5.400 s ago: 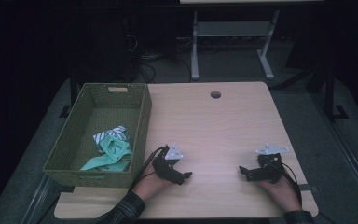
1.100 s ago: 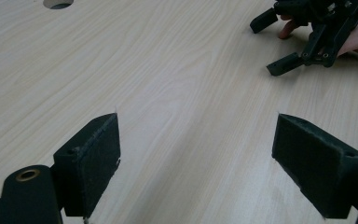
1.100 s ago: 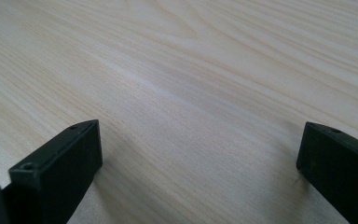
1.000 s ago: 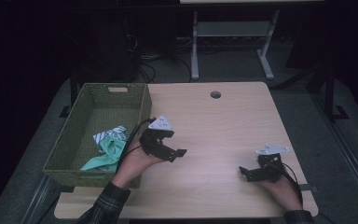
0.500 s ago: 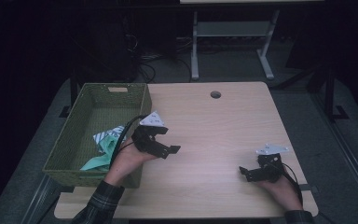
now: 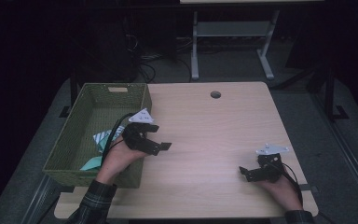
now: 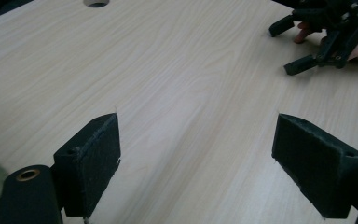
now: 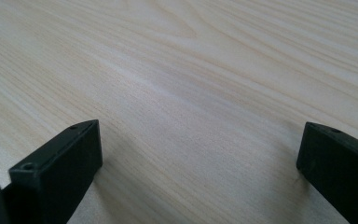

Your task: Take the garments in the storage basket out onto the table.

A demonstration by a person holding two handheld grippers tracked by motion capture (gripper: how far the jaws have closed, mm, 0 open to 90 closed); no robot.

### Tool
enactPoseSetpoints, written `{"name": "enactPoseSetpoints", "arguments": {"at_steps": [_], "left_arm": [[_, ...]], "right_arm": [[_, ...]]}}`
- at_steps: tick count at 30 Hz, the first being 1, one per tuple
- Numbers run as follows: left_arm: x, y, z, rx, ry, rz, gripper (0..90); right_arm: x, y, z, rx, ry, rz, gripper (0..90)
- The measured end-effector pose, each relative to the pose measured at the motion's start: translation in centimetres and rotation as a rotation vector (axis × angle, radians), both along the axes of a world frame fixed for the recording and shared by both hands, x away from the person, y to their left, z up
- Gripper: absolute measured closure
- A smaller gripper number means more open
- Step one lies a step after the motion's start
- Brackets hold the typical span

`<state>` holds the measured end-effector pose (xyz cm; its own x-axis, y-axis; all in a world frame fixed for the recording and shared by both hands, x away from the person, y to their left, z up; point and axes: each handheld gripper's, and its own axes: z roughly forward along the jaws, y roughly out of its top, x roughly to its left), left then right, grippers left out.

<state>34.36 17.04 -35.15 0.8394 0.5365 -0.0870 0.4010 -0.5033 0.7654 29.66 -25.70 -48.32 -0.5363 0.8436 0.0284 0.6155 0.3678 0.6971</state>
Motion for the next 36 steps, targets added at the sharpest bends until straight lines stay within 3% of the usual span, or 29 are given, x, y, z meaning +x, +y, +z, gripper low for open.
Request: {"name": "enactPoseSetpoints", "arguments": {"at_steps": [14,36], "left_arm": [[-0.2,2.1,0.5,0.001,-0.009,0.028,14.5],[0.1,7.5,1.0,0.002,-0.020,0.140,14.8]], "right_arm": [[0.0,0.0,0.0,0.001,0.000,-0.002,0.0],[0.0,0.0,0.0,0.001,0.000,-0.001,0.0]]}}
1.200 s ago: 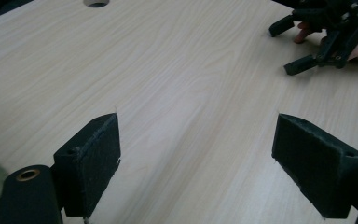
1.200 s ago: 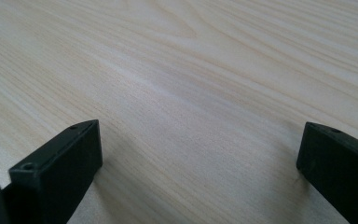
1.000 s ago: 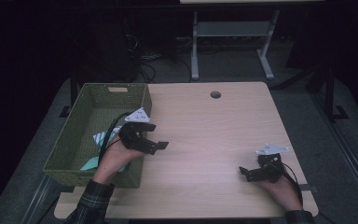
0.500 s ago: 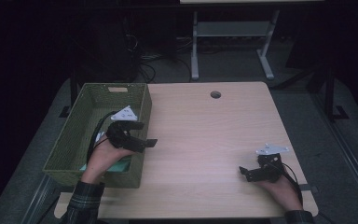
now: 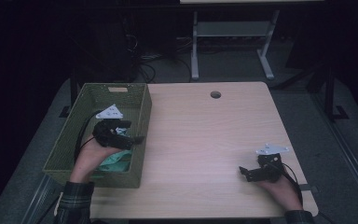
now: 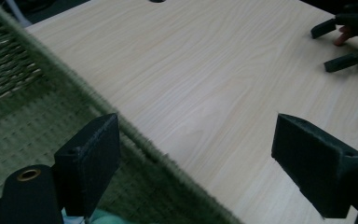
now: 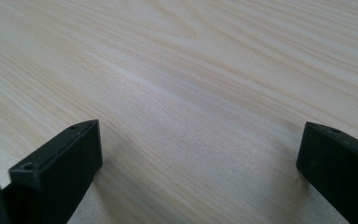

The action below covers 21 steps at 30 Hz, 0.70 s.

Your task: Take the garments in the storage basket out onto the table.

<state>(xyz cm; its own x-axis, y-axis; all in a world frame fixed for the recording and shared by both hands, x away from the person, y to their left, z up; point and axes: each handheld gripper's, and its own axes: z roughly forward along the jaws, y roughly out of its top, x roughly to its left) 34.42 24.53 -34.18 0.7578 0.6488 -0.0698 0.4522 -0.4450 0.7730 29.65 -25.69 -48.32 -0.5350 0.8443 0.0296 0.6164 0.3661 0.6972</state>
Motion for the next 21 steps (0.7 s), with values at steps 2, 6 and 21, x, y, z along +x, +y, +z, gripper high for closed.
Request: {"name": "enactPoseSetpoints", "arguments": {"at_steps": [2,6,21], "left_arm": [[0.1,0.9,-0.1,0.013,0.002,0.015,15.0],[0.2,1.8,-0.2,0.005,0.003,0.035,15.1],[0.7,4.4,-1.6,0.058,0.024,0.055,19.1]], "right_arm": [[0.0,0.0,0.0,-0.001,0.000,0.000,0.0],[0.0,0.0,0.0,-0.001,0.000,0.000,0.0],[0.0,0.0,0.0,-0.001,-0.001,0.001,0.0]]}}
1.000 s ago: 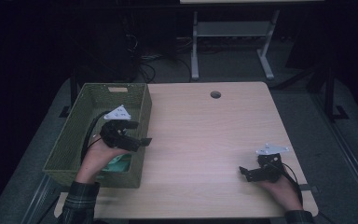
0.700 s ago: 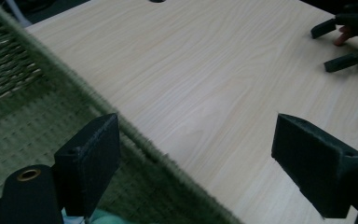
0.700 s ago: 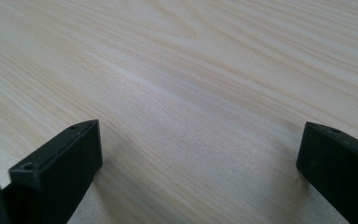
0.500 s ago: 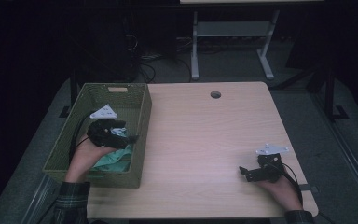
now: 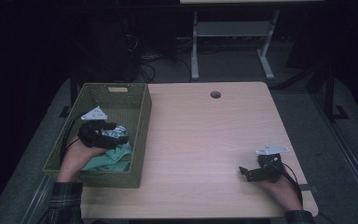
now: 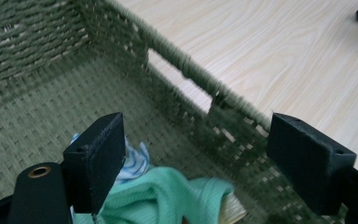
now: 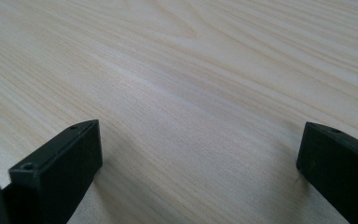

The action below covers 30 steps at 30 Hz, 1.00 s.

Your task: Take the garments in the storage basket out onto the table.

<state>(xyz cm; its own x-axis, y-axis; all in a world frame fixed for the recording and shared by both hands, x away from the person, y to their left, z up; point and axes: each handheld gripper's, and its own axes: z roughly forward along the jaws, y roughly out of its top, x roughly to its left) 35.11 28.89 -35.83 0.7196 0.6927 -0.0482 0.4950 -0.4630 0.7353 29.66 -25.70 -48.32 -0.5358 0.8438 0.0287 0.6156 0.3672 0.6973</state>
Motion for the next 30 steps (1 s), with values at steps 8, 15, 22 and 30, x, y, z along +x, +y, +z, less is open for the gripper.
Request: {"name": "enactPoseSetpoints", "arguments": {"at_steps": [8,15,22,30], "left_arm": [[0.4,0.2,-1.3,0.021,0.039,-0.017,21.1],[0.5,0.2,-2.4,0.044,0.070,-0.029,22.7],[0.8,0.0,-3.6,0.066,0.120,-0.028,24.9],[1.0,-0.7,-4.4,0.110,0.171,-0.054,30.5]], "right_arm": [[0.0,0.0,0.0,0.000,0.000,0.000,0.0],[0.0,0.0,0.0,0.000,0.000,0.000,0.0],[0.0,0.0,0.0,0.000,0.000,0.000,0.0],[0.0,0.0,0.0,0.000,0.000,0.000,0.0]]}}
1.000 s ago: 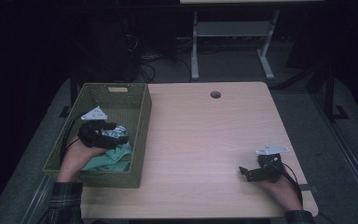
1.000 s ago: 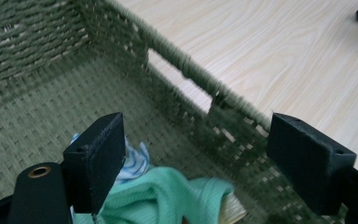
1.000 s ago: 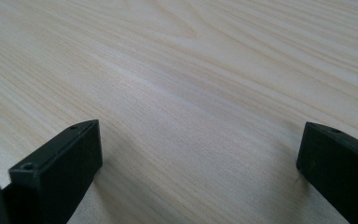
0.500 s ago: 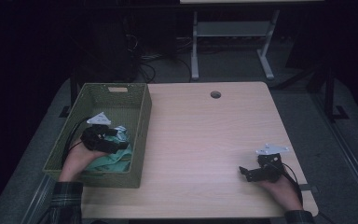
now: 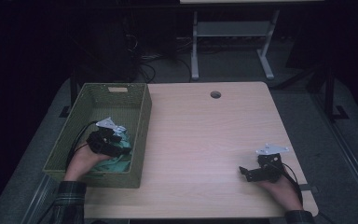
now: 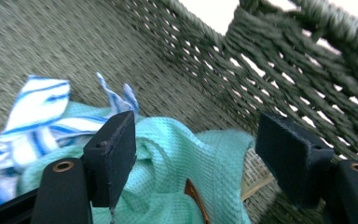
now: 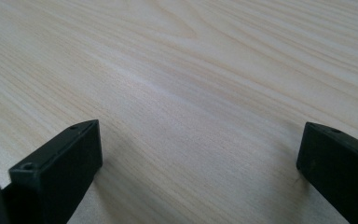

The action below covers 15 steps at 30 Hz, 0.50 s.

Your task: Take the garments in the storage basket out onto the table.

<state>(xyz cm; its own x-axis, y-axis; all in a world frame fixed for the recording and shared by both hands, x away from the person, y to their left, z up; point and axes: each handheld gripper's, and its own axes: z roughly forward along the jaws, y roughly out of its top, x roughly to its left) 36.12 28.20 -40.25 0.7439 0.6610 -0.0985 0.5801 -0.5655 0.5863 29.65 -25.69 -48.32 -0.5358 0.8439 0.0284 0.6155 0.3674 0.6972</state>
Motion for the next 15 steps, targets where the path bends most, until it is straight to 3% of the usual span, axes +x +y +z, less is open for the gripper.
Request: {"name": "enactPoseSetpoints", "arguments": {"at_steps": [4,15], "left_arm": [[0.09,-0.15,-0.25,0.024,0.019,-0.010,33.0],[0.18,-0.43,-0.70,0.069,0.054,-0.038,51.4]], "right_arm": [[0.00,0.00,0.00,0.000,0.000,0.000,0.0],[0.00,0.00,0.00,0.000,0.000,0.000,0.0]]}}
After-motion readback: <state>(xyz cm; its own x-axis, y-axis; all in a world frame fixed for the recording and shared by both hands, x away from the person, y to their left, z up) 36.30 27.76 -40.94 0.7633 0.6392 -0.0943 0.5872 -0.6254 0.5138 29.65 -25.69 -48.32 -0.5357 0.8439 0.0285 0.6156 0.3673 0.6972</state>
